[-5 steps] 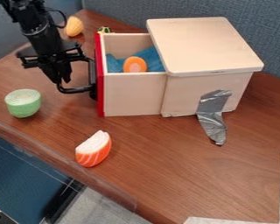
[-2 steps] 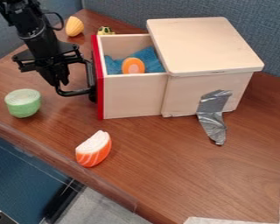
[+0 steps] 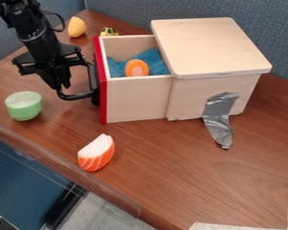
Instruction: Open the drawer
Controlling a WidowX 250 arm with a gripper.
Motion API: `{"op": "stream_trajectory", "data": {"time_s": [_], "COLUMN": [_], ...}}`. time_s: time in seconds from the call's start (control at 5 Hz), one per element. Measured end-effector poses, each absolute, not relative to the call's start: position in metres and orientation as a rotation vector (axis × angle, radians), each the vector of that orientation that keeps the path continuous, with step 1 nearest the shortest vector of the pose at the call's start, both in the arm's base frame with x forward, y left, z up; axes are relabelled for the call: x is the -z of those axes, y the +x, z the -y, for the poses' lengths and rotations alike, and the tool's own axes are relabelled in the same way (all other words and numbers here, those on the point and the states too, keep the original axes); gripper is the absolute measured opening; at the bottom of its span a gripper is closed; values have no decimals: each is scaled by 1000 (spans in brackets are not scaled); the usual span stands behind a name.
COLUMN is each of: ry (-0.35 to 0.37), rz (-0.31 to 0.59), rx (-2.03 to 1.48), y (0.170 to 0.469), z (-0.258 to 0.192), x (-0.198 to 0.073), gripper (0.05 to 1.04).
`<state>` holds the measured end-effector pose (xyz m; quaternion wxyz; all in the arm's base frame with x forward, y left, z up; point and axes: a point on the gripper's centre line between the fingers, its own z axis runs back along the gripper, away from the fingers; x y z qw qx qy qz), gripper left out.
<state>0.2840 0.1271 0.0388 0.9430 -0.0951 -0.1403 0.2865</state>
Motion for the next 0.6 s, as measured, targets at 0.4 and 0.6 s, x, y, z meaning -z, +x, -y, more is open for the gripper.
{"op": "stream_trajectory", "data": {"time_s": [0.4,0.6], "ry": [-186,-161], "rz": [298,321], "rx": [-509,-467], "y": [280,277], "z": [-120,-121], "x": [-51,-74], "gripper": [473,786]}}
